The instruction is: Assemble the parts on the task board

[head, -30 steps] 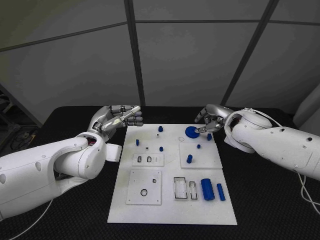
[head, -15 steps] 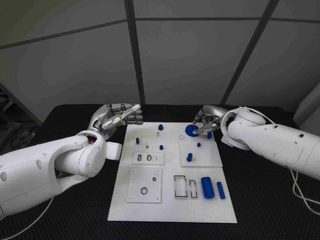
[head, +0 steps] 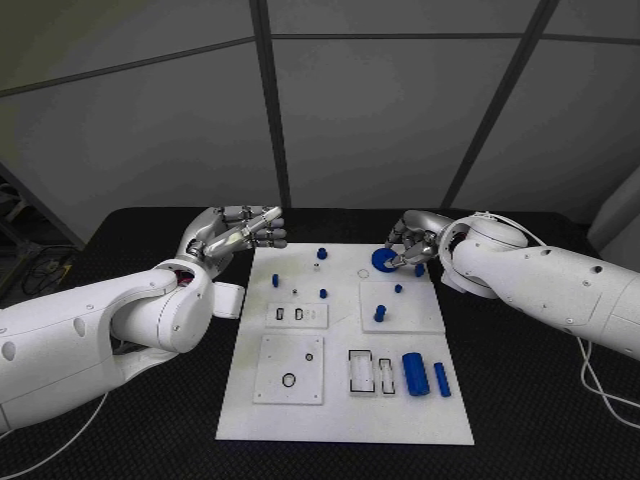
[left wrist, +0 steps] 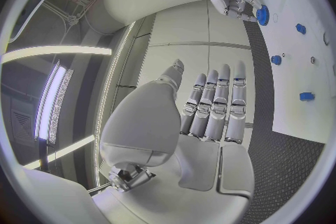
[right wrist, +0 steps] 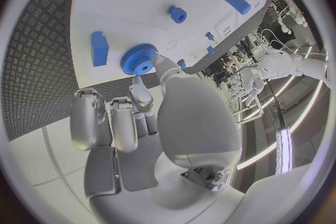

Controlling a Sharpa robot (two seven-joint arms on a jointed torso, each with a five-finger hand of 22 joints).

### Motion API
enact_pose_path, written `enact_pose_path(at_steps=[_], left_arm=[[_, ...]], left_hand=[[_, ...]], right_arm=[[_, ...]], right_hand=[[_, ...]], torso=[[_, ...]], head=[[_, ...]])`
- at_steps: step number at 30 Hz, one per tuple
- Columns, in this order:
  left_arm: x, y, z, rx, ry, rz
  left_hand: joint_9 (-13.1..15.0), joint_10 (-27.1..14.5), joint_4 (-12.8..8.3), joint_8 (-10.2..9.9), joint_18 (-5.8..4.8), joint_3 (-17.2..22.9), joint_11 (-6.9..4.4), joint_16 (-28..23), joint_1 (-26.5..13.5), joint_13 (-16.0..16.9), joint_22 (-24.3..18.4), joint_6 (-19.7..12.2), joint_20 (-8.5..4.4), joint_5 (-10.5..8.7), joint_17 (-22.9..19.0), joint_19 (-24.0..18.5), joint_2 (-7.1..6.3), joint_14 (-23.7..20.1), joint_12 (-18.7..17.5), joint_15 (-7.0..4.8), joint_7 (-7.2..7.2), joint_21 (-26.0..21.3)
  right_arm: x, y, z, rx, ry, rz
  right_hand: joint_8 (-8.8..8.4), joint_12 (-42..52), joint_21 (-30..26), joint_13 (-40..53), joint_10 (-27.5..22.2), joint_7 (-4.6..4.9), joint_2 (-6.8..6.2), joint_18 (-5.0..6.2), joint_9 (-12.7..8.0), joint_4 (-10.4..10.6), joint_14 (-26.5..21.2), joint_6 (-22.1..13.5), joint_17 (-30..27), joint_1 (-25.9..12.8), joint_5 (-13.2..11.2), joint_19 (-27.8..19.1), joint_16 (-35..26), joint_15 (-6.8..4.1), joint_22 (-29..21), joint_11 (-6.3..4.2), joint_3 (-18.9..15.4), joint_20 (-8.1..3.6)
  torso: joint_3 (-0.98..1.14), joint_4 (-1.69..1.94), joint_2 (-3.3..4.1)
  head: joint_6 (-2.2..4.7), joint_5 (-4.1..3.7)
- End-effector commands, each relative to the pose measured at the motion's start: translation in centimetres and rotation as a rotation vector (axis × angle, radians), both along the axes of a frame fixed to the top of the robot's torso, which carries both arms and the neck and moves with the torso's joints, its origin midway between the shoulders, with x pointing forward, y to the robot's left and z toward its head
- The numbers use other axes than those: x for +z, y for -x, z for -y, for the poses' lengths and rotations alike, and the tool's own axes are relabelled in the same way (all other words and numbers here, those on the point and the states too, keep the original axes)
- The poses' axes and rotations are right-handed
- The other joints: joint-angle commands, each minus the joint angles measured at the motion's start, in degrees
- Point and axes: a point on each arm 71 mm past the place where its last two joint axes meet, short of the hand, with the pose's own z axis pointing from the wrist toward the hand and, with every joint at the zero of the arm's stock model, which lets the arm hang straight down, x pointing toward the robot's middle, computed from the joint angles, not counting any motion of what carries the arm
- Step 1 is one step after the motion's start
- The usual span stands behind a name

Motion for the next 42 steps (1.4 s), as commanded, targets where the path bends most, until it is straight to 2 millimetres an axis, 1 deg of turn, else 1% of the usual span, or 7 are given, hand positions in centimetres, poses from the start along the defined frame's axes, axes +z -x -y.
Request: enact_pose_path(at_steps=[1,9,17,22,26,39,42], left_arm=[[0.2,0.0,0.2,-0.015,0.001,0.010],[0.1,0.1,0.3,-0.027,0.003,0.002],[0.1,0.1,0.3,-0.028,0.003,0.001],[0.1,0.1,0.3,-0.028,0.003,0.001],[0.1,0.1,0.3,-0.029,0.003,0.000],[0.1,0.1,0.3,-0.029,0.003,-0.001],[0.1,0.1,0.3,-0.029,0.003,-0.001]], left_hand=[[0.0,-0.1,-0.3,-0.3,0.20,0.0,0.24,-0.2,-0.1,0.0,-0.1,0.1,-0.01,-0.23,0.1,-0.5,0.28,-0.1,-0.4,0.20,0.23,-0.1],[0.0,-0.1,-0.5,-0.5,0.23,0.2,0.21,-0.3,0.2,0.0,-0.1,0.1,0.01,-0.19,0.1,-0.6,0.65,-0.1,-0.5,0.19,0.19,-0.1],[0.0,-0.1,-0.5,-0.5,0.23,0.2,0.21,-0.3,0.2,0.0,-0.1,0.1,0.01,-0.19,0.1,-0.6,0.65,-0.1,-0.5,0.19,0.19,-0.1],[0.0,-0.1,-0.5,-0.5,0.23,0.2,0.21,-0.3,0.2,0.0,-0.1,0.1,0.01,-0.19,0.1,-0.6,0.65,-0.1,-0.5,0.19,0.19,-0.1],[0.0,-0.1,-0.6,-0.5,0.23,0.2,0.21,-0.4,0.2,0.0,-0.1,0.1,0.01,-0.20,0.2,-0.6,0.72,-0.1,-0.5,0.19,0.19,-0.1],[0.0,-0.1,-0.6,-0.5,0.23,0.2,0.21,-0.4,0.2,0.0,-0.1,0.1,0.01,-0.20,0.2,-0.6,0.72,-0.1,-0.5,0.19,0.19,-0.1],[0.0,-0.1,-0.6,-0.5,0.23,0.2,0.21,-0.4,0.2,0.0,-0.1,0.1,0.01,-0.20,0.2,-0.6,0.72,-0.1,-0.5,0.19,0.19,-0.1]], right_arm=[[-0.1,0.0,-0.1,0.008,0.030,-0.018],[-0.3,-0.1,-0.2,0.008,0.047,-0.033],[-0.3,-0.2,-0.5,0.010,0.065,-0.026],[-0.3,-0.3,-0.7,0.009,0.081,-0.013],[-0.2,-0.3,-0.9,0.009,0.089,0.000],[0.7,0.0,-1.6,0.023,0.106,0.123],[1.0,0.1,-1.8,0.033,0.101,0.170]], right_hand=[[0.30,0.3,0.4,0.2,0.4,-0.10,0.04,-0.81,0.1,0.4,4.9,-0.1,9.7,0.6,0.2,0.4,0.5,0.28,2.8,0.05,-0.1,0.12],[0.52,0.4,0.5,0.4,0.3,-0.09,0.30,-0.82,0.2,0.3,4.9,-0.1,9.8,1.1,0.2,0.4,0.6,0.29,2.9,0.05,0.1,0.14],[0.70,0.6,0.5,0.6,0.4,-0.09,0.53,-0.84,0.2,0.3,5.0,-0.1,9.9,1.4,0.2,0.5,0.6,0.30,3.0,0.05,0.3,0.15],[1.70,1.7,0.7,1.9,1.1,-0.26,1.13,-0.90,0.6,0.4,5.0,1.0,10.1,1.6,0.1,0.7,0.7,0.23,3.3,-0.08,0.6,0.13],[3.04,2.6,0.8,2.9,1.8,-0.66,1.67,-0.95,1.1,0.5,5.0,3.0,10.3,1.6,0.2,0.9,0.8,0.00,3.7,-0.40,0.9,-0.01],[5.34,4.4,1.4,5.3,3.5,-2.10,2.48,-1.23,2.1,0.3,5.1,6.8,10.6,2.0,1.0,1.9,1.0,-0.99,5.0,-1.64,2.0,-0.81],[5.70,5.0,1.7,6.1,4.2,-2.55,2.82,-1.36,2.4,0.0,5.1,7.7,10.8,2.6,0.1,2.3,1.0,-1.37,5.6,-2.05,2.8,-1.18]], torso=[[-0.01,-0.06,-0.03],[0.03,-0.01,-0.03],[0.03,-0.02,0.00],[0.03,-0.03,0.01],[0.03,0.02,0.00],[0.05,-0.03,-0.05],[0.08,-0.02,-0.02]], head=[[-0.05,-0.10],[0.20,-0.19],[-0.07,-0.21],[-0.13,-0.23],[-0.22,-0.21],[-0.20,-0.05],[-0.19,-0.06]])
